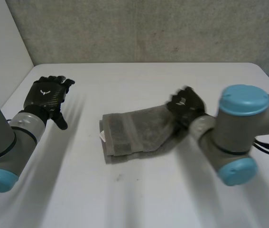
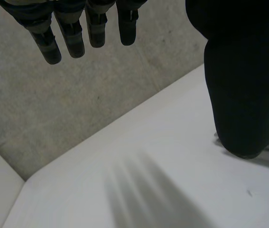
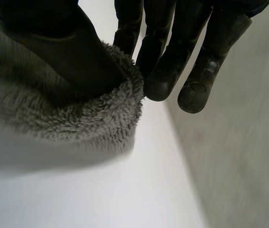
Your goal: Fold the towel.
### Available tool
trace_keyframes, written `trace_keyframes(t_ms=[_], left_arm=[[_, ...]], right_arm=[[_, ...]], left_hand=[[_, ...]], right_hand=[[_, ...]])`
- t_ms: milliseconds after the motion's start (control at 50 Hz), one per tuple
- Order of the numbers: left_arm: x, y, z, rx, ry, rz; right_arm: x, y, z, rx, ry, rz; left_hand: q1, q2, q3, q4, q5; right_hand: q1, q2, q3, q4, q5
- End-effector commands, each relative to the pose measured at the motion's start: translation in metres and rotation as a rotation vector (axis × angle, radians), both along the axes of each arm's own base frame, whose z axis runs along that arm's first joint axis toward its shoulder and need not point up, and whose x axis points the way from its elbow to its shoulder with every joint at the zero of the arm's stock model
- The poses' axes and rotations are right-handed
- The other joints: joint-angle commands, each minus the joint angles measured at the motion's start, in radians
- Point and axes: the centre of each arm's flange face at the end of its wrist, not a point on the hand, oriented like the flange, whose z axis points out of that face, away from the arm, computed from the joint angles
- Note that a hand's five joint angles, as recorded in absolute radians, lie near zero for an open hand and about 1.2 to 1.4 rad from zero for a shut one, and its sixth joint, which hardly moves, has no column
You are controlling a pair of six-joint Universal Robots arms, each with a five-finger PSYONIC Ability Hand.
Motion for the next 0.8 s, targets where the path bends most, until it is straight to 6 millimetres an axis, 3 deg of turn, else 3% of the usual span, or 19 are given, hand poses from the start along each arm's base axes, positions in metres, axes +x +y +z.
trace_keyframes(t_ms=[20,40,60,100,180,200,220,240,260,280,420,460,520,560,640,720,800], left_arm=[[-0.015,0.006,0.011,-0.037,0.011,-0.042],[-0.02,0.008,0.015,-0.046,0.016,-0.055],[-0.02,0.008,0.015,-0.046,0.016,-0.055],[-0.025,0.009,0.023,-0.062,0.045,-0.068],[-0.026,0.008,0.033,-0.067,0.102,-0.067],[-0.027,0.006,0.037,-0.066,0.14,-0.066],[-0.028,0.005,0.04,-0.059,0.181,-0.068],[-0.028,0.005,0.04,-0.059,0.182,-0.068],[-0.029,0.004,0.044,-0.049,0.225,-0.068],[-0.029,0.004,0.044,-0.049,0.225,-0.068],[-0.036,-0.001,0.051,0.023,0.376,-0.076],[-0.038,-0.002,0.046,0.049,0.384,-0.076],[-0.045,-0.003,0.032,0.106,0.38,-0.077],[-0.051,0.0,0.013,0.173,0.361,-0.083],[-0.057,0.005,-0.009,0.236,0.334,-0.088],[-0.066,0.014,-0.042,0.32,0.285,-0.096],[-0.068,0.018,-0.06,0.356,0.258,-0.079]], right_arm=[[0.087,0.074,0.003,-0.109,-0.034,0.402],[0.097,0.091,-0.007,-0.091,-0.008,0.485],[0.097,0.091,-0.007,-0.091,-0.008,0.486],[0.106,0.118,-0.029,-0.017,0.059,0.607],[0.103,0.124,-0.038,0.059,0.103,0.609],[0.1,0.123,-0.036,0.082,0.106,0.585],[0.097,0.12,-0.033,0.101,0.092,0.548],[0.097,0.12,-0.033,0.102,0.092,0.548],[0.093,0.116,-0.024,0.125,0.054,0.505],[0.086,0.108,-0.013,0.162,-0.005,0.447],[0.045,0.069,0.021,0.341,-0.286,0.217],[0.028,0.055,0.03,0.41,-0.396,0.138],[0.02,0.047,0.031,0.444,-0.439,0.096],[0.01,0.035,0.031,0.487,-0.496,0.046],[0.01,0.027,0.026,0.516,-0.518,0.022],[0.018,0.013,0.002,0.574,-0.489,-0.003],[0.024,0.006,-0.017,0.622,-0.451,-0.014]], left_hand=[[0.0,0.009,0.009,0.007,-0.03],[0.0,0.009,0.009,0.007,-0.03],[0.0,0.009,0.009,0.007,-0.03],[0.0,0.009,0.009,0.007,-0.03],[0.0,0.009,0.009,0.007,-0.03],[0.0,0.009,0.009,0.007,-0.03],[0.0,0.009,0.009,0.007,-0.03],[0.0,0.009,0.009,0.007,-0.03],[0.0,0.009,0.009,0.007,-0.03],[0.0,0.009,0.009,0.007,-0.03],[0.0,0.009,0.009,0.007,-0.03],[0.0,0.009,0.009,0.007,-0.03],[0.001,0.01,0.01,0.007,-0.029],[0.001,0.01,0.01,0.007,-0.029],[0.004,0.012,0.013,0.01,-0.026],[0.004,0.012,0.013,0.01,-0.026],[0.004,0.012,0.013,0.01,-0.026]], right_hand=[[0.079,0.092,0.058,0.055,0.064],[0.079,0.092,0.058,0.055,0.064],[0.079,0.092,0.058,0.055,0.064],[0.079,0.092,0.058,0.055,0.064],[0.079,0.092,0.058,0.055,0.064],[0.079,0.092,0.058,0.055,0.064],[-0.356,-0.343,-0.377,-0.38,-0.37],[-0.361,-0.348,-0.381,-0.384,-0.375],[-0.928,-0.914,-0.948,-0.951,-0.942],[-1.143,-1.13,-1.164,-1.167,-1.157],[-1.143,-1.13,-1.164,-1.167,-1.157],[-1.143,-1.13,-1.164,-1.167,-1.157],[-1.143,-1.13,-1.164,-1.167,-1.157],[-1.143,-1.13,-1.164,-1.167,-1.157],[-1.143,-1.13,-1.164,-1.167,-1.157],[-1.143,-1.13,-1.164,-1.167,-1.157],[-1.143,-1.13,-1.164,-1.167,-1.157]])
